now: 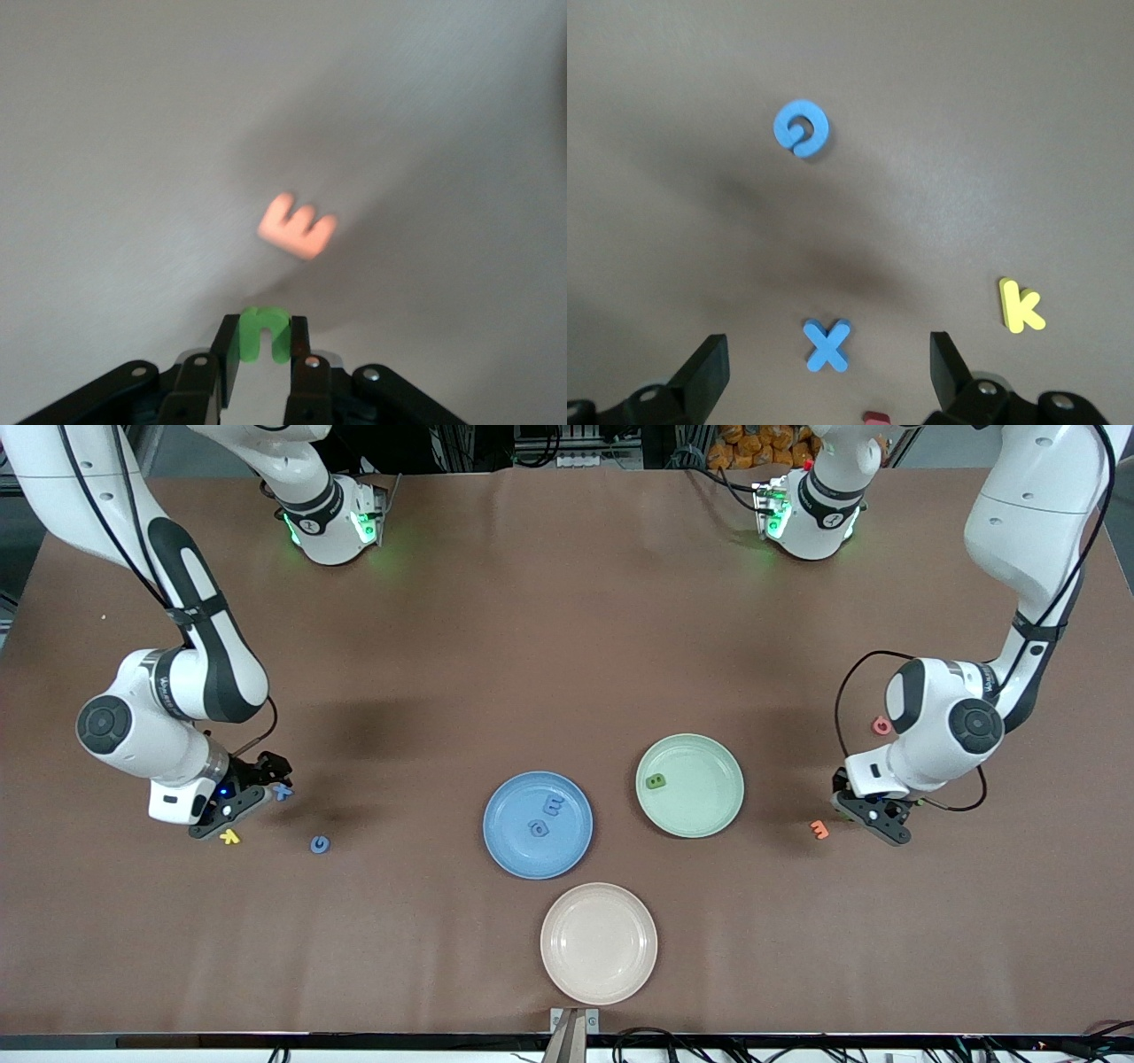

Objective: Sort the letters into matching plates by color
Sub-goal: 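Move the left gripper's n onto the green plate while the right gripper grasps X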

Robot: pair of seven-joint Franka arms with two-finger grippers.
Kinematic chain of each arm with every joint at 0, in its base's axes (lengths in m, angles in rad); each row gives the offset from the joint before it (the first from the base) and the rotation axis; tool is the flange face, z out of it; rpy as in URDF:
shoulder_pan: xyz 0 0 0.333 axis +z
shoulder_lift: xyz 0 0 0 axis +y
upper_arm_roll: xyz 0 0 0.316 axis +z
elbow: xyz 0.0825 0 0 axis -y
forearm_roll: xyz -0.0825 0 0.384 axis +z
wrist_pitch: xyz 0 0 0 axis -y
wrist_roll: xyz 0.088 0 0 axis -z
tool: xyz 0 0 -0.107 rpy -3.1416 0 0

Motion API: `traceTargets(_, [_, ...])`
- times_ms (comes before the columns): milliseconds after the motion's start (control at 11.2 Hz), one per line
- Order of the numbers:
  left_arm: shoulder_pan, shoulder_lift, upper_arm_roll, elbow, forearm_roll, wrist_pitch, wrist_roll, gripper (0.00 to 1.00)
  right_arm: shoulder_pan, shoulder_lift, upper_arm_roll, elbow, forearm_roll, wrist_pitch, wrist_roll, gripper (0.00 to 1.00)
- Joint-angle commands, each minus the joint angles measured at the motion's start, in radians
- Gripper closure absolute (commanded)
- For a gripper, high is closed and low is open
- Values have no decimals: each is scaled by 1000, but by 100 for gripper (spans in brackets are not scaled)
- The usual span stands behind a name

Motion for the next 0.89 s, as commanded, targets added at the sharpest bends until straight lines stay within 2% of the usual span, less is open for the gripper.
traceTargets(0, [-51, -51, -60, 8, 1, -78, -224, 100, -27, -37, 19, -109, -14, 94, -27, 0])
traceTargets(357, [-140, -52, -134, 64, 0, -161, -546, 100, -33, -20, 19, -179, -16, 215, -40, 0])
traceTargets(625, [-292, -26, -130, 106, 8, -176, -821, 100, -33, -2, 19, -182, -16, 243, -40, 0])
traceTargets(804, [-314, 1, -130, 127, 11, -176, -865, 100, -33, 11, 19, -181, -16, 260, -40, 0])
